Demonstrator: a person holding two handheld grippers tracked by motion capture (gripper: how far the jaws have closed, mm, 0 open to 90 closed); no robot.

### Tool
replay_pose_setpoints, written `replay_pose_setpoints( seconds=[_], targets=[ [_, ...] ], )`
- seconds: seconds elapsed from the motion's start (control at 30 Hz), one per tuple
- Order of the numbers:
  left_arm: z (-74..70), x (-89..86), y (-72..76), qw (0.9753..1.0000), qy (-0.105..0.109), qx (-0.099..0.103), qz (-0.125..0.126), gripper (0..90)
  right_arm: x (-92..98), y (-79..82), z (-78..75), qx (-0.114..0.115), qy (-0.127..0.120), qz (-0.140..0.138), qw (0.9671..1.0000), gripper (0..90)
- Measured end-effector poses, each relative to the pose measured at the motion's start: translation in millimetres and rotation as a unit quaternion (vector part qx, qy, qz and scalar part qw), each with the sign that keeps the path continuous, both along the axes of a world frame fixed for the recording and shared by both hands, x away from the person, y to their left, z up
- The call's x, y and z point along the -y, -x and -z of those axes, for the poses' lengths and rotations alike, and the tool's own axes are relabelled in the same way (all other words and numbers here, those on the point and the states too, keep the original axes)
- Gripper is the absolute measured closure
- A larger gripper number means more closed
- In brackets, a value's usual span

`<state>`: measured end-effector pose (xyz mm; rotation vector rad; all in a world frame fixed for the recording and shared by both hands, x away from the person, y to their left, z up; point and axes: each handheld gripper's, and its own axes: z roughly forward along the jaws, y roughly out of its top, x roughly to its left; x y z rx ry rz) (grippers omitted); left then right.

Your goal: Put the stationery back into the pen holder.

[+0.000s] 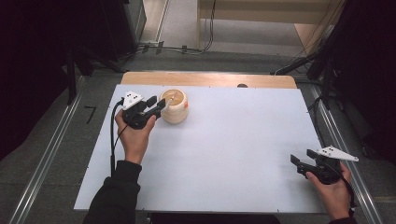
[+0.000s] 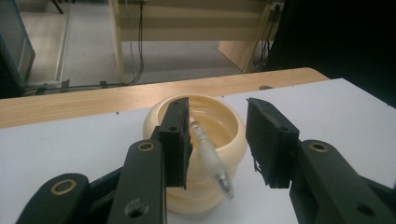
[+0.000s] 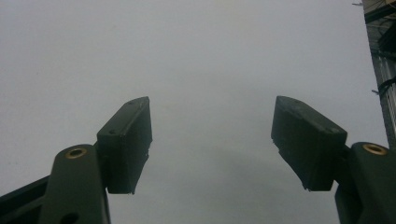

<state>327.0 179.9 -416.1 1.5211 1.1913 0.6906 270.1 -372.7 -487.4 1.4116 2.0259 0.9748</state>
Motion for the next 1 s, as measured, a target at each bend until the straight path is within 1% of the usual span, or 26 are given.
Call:
replay_pose_setpoints(
  seconds=[0.07, 0.2, 0.27, 0.4, 0.43, 0.47, 0.5, 0.53, 0.57, 0.67, 0.73, 0.8, 1.0],
  targets=[
    [4.6, 0.4, 4.2, 1.0000, -0.001, 0.005, -0.002, 57.3, -0.8, -0.6, 0.3, -0.002, 0.001, 0.001, 1.0000, 27.5],
    [12.1, 2.8, 11.9, 0.9998, -0.010, 0.015, -0.009, 56.9, -1.3, -0.8, 0.4, -0.001, 0.002, -0.001, 1.0000, 27.5],
    [16.0, 4.5, 12.8, 0.9998, -0.014, 0.015, -0.008, 56.9, -1.7, -0.7, 0.5, -0.002, 0.002, -0.001, 1.0000, 27.5],
    [22.0, 7.7, 9.6, 0.9993, -0.035, 0.004, -0.011, 58.9, -1.7, -0.7, 0.5, -0.002, 0.002, -0.001, 1.0000, 27.5],
    [23.2, 7.8, 8.7, 0.9992, -0.038, 0.002, -0.010, 60.7, -1.5, -0.6, 0.4, -0.002, 0.002, -0.001, 1.0000, 27.5],
    [24.4, 8.4, 7.7, 0.9992, -0.039, 0.000, -0.012, 64.4, -1.4, -0.5, 0.5, -0.002, 0.002, -0.001, 1.0000, 27.5],
    [25.3, 8.8, 6.8, 0.9991, -0.041, -0.003, -0.011, 64.4, -1.4, -0.5, 0.5, -0.002, 0.002, -0.001, 1.0000, 27.5],
    [26.3, 9.3, 5.8, 0.9990, -0.043, -0.005, -0.012, 69.9, -1.0, -0.5, 0.9, -0.003, 0.003, 0.000, 1.0000, 27.5],
    [27.0, 9.9, 5.1, 0.9989, -0.046, -0.006, -0.013, 69.9, -1.0, -0.5, 0.9, -0.003, 0.003, 0.000, 1.0000, 27.5],
    [28.1, 10.7, 4.0, 0.9985, -0.052, -0.009, -0.015, 78.7, -0.3, -0.2, 0.9, -0.002, 0.002, 0.000, 1.0000, 27.5],
    [28.0, 10.6, 4.0, 0.9984, -0.053, -0.009, -0.016, 80.5, 0.0, -0.2, 0.8, -0.002, 0.001, 0.000, 1.0000, 27.5],
    [27.0, 10.1, 4.5, 0.9985, -0.052, -0.003, -0.018, 80.9, -0.3, -0.4, 1.0, -0.002, 0.002, 0.001, 1.0000, 27.5],
    [20.9, 7.0, 4.4, 0.9992, -0.035, 0.008, -0.021, 80.3, -1.5, -0.8, 1.0, -0.003, 0.004, -0.001, 1.0000, 27.5]
  ],
)
